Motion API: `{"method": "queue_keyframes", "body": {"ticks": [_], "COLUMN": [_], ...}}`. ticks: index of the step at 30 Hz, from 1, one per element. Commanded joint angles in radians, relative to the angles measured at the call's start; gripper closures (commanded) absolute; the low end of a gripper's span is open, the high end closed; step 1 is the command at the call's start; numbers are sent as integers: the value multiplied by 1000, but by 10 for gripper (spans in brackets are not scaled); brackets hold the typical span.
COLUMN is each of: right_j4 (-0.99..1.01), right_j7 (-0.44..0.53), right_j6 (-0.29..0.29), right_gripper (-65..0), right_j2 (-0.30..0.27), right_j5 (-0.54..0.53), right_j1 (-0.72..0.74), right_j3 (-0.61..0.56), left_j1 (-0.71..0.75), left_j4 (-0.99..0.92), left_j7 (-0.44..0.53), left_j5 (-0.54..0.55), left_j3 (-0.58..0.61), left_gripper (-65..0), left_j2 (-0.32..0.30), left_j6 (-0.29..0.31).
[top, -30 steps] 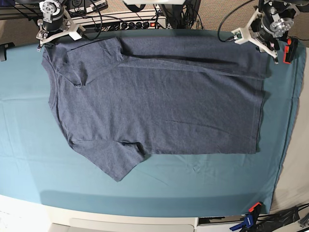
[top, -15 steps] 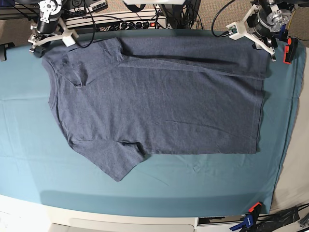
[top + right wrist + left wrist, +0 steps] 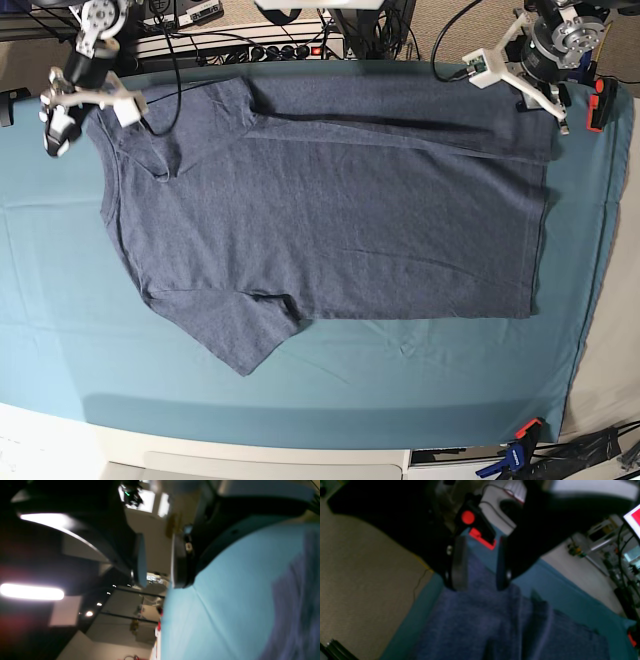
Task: Fold the T-shirt properly
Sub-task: 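Open both grippers, release the edge and raise them off the shirt, then move both grippers across the shirt to the hem corners and lower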
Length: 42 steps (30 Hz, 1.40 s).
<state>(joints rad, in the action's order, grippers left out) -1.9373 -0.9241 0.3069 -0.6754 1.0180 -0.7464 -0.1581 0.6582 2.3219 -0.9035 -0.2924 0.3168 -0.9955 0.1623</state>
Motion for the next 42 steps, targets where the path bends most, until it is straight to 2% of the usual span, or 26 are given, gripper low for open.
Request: {"method": "queue_keyframes", "body": {"ticks": [1, 7, 10, 13, 19, 23, 28, 33, 37, 39, 42], "right_j4": [-13, -13, -13, -13, -13, -13, -12, -12, -11, -11, -11], "right_j7": [3, 44, 87, 136, 186, 224, 256, 266, 259, 254, 256], "right_j6": [7, -51, -81, -87, -102, -204, -375, -543, -655, -690, -692], "right_gripper": [-188, -188, -188, -188, -188, -188, -188, -188, -188, -188, -188], "right_j2": [-14, -11, 25, 86, 245, 348, 449, 483, 485, 491, 518], "right_j5": [2, -152, -257, -360, -534, -636, -846, -1013, -1135, -1177, -1184], "right_j1": [24, 194, 280, 356, 490, 552, 594, 594, 594, 594, 594], "right_j3": [10, 10, 24, 50, 123, 190, 291, 323, 323, 323, 323], "left_j1": [3, 3, 3, 3, 4, 3, 3, -5, -63, -102, -169], "left_j4": [17, 17, 17, 17, 17, 17, 17, 17, 17, 17, 15], "left_j7": [6, 6, 7, 8, 14, 15, 36, 70, 85, 109, 146], "left_j5": [-11, -11, -11, -11, -11, -11, -10, -7, 60, 95, 150], "left_j3": [-8, -8, -8, -8, -8, -8, -8, -8, -8, -8, -8], "left_gripper": [-213, -213, -213, -213, -213, -213, -213, -213, -213, -213, -213], "left_j2": [-17, -16, -16, -16, -16, -16, -16, -16, -16, -15, 3], "left_j6": [-9, -9, -9, -10, -35, -35, -36, -38, -43, -44, -55]}}
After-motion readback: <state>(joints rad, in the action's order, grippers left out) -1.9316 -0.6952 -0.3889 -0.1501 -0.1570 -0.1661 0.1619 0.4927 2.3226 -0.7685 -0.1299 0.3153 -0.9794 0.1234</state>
